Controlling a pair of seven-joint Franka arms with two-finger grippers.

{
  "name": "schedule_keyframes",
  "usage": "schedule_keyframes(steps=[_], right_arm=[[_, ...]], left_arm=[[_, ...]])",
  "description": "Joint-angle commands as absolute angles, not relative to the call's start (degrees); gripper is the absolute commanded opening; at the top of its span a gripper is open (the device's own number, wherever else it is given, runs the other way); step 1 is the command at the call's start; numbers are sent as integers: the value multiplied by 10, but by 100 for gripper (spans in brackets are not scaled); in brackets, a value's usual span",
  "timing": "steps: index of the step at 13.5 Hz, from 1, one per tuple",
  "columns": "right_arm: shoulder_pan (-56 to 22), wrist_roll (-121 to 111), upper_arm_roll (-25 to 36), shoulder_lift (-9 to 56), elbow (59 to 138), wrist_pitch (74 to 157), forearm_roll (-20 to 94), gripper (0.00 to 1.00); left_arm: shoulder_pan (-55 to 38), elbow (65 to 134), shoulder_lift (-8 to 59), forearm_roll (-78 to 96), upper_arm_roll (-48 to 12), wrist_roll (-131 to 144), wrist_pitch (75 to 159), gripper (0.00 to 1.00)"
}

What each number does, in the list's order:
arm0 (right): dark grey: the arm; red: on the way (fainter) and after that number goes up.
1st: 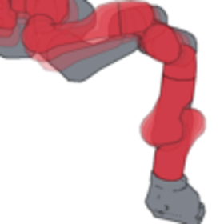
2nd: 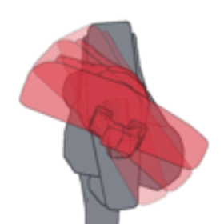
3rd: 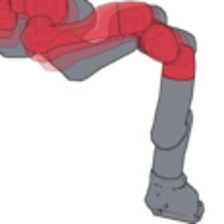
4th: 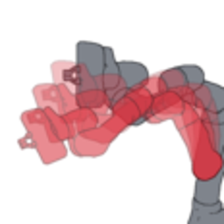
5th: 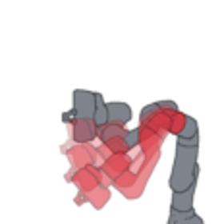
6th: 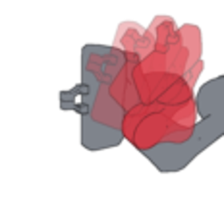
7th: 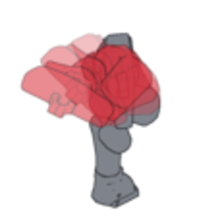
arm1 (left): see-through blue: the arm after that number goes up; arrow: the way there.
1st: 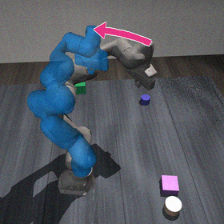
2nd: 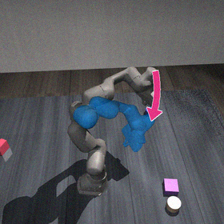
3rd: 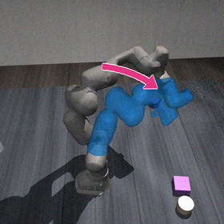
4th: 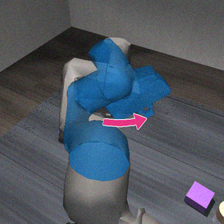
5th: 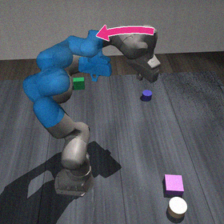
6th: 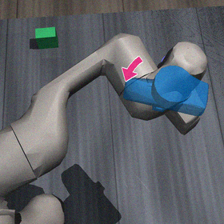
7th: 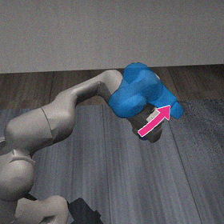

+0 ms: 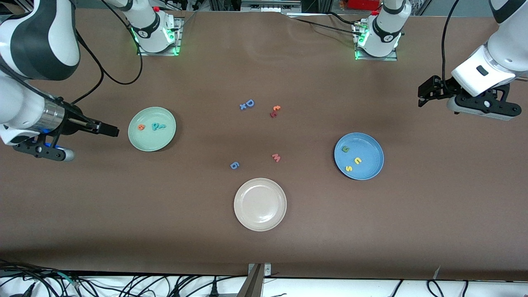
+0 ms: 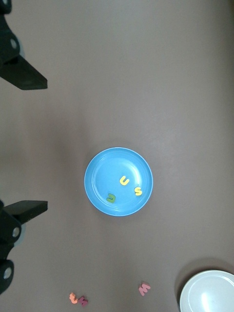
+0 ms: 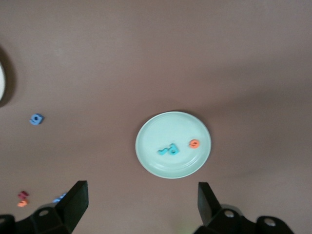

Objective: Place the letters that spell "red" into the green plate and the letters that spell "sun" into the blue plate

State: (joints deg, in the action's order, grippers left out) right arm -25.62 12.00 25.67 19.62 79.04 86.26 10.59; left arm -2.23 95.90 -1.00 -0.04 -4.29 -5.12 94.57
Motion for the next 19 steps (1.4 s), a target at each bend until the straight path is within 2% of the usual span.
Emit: schedule_keyframes(steps=[1, 3, 4, 6, 9, 19], right_arm=[[-159, 97, 143, 185, 767, 852, 44, 99], [-58, 96, 27, 171, 773, 856, 15, 99], [-29, 97, -6, 169, 776, 865, 0, 99], [-4, 96, -32, 149, 806, 894, -15, 99], [-5, 92, -38, 134, 824, 925, -35, 99], [-7, 99, -44, 132, 800, 912, 8, 100]], left_arm=[[-19, 940, -5, -11, -41, -65, 937, 100], [-14, 939, -6, -11, -41, -65, 937, 100], [-14, 939, -7, -11, -41, -65, 937, 100], [-14, 939, -5, -11, -41, -64, 937, 100], [-14, 939, -3, -11, -41, -64, 946, 100], [-4, 940, -7, -11, -48, -58, 924, 100]])
